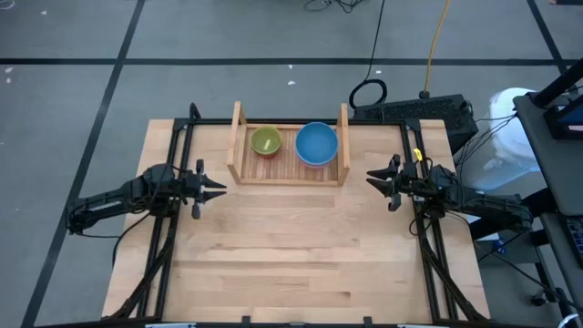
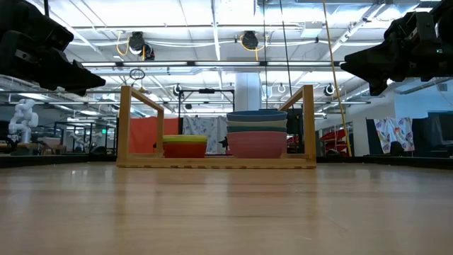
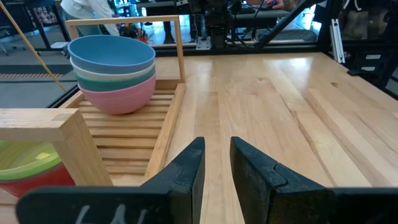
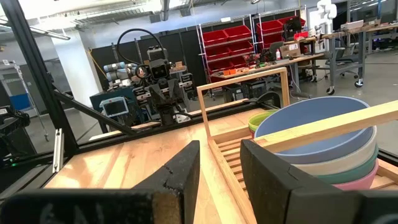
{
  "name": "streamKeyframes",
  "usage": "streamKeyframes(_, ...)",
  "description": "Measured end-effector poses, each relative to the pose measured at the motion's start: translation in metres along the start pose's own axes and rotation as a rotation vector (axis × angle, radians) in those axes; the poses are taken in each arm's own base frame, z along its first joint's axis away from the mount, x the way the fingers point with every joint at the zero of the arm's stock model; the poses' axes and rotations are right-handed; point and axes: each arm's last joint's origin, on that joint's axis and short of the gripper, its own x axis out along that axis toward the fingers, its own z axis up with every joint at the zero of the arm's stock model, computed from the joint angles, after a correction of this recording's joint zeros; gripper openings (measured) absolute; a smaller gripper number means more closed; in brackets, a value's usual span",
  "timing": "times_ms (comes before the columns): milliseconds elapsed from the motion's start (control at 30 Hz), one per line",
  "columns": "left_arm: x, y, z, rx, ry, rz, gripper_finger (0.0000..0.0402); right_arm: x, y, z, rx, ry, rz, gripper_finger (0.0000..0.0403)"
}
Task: Place and stack bowls onto a shelf
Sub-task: Return to Home Position
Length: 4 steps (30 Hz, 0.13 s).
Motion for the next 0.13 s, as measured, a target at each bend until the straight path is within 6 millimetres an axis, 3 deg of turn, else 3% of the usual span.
streamKeyframes(133, 0.0, 0.0, 0.0, 0.0, 0.0, 0.0, 0.0083, 0.0, 0.0, 0.0, 0.0, 0.0, 0.0, 0.0109)
